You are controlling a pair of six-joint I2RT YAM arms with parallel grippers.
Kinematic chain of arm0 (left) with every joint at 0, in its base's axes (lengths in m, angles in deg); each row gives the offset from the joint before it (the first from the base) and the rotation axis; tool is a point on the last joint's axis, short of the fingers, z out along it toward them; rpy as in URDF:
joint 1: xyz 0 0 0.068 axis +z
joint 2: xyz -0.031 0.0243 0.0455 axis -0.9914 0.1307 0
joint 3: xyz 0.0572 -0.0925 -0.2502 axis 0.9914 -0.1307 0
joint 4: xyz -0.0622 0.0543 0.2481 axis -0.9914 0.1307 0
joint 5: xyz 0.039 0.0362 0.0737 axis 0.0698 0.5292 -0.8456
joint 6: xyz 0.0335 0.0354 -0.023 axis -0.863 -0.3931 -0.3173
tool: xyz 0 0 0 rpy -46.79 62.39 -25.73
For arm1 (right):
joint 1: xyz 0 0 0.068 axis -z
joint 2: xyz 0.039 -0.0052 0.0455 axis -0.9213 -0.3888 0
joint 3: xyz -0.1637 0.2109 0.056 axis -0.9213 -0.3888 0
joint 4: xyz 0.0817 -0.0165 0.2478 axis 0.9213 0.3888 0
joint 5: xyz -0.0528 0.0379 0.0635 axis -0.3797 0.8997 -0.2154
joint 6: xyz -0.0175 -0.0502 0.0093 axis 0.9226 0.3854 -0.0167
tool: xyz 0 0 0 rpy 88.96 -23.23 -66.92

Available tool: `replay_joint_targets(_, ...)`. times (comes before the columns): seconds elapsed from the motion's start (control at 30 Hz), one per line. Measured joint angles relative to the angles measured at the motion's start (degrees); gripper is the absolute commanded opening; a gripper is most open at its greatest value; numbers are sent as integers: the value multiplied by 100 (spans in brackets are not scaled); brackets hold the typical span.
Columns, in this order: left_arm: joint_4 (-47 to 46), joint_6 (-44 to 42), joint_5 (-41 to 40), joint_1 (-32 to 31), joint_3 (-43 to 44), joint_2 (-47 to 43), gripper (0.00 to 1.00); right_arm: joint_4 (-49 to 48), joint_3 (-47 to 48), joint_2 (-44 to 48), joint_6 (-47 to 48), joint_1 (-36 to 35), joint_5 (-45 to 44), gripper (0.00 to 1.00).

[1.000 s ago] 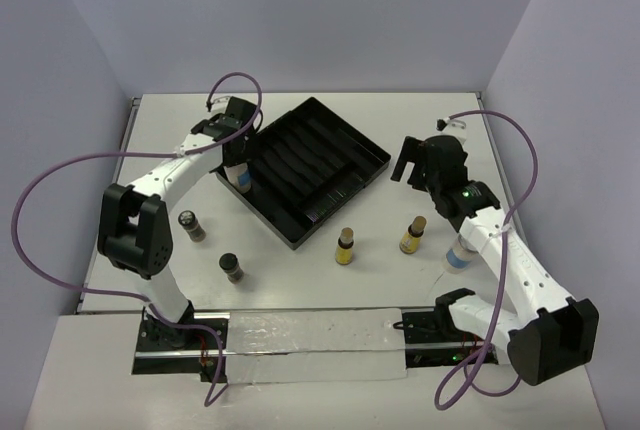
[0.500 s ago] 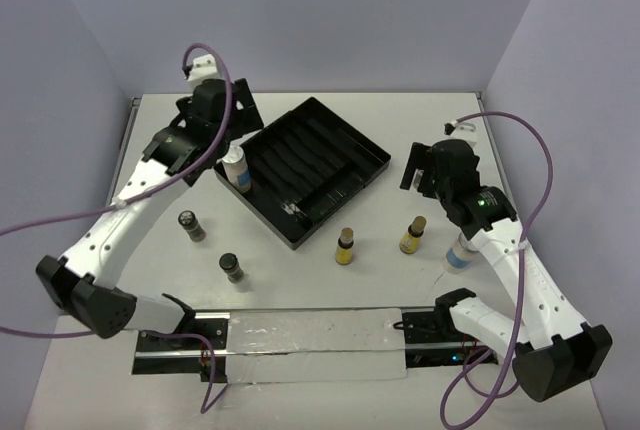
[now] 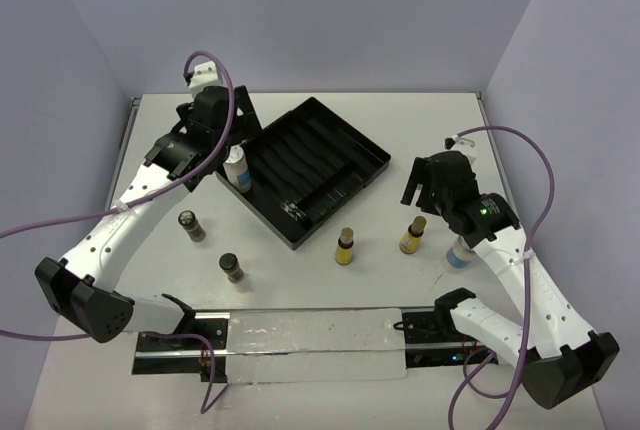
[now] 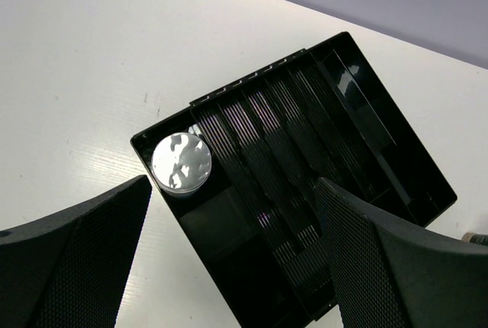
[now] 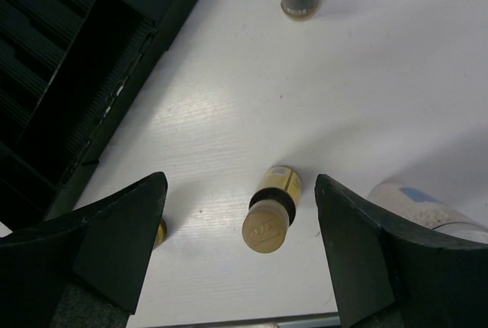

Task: Organize the condiment bottles

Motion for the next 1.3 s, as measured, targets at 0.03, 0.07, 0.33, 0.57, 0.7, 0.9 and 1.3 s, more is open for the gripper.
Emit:
replay_joint_targets(0.03,0,0,-11,0,-6,0,96,13,-57,0,-51,-37,-3,81)
replay_joint_targets(0.07,-1,-1,-29,0,-8,0,96,35,-111,-6,-96,-74,-6,79)
replay_joint_targets(0.33,-4,-9,-110,0,-104,0,96,141,-563,-44,-602,-418,-153,71)
replay_joint_targets(0.57,-2,-46,-206,0,-105,4,96,203,-733,-44,-953,-526,-410,68)
replay_joint_targets(0.7,-2,-48,-236,0,-108,4,96,228,-733,-86,-1068,-581,-512,63)
replay_joint_targets(0.9,1,-50,-272,0,-145,4,96,263,-733,-137,-1195,-667,-638,65)
replay_joint_targets(1.3,4,-110,-318,0,-169,7,96,466,-733,-224,-1466,-728,-769,66)
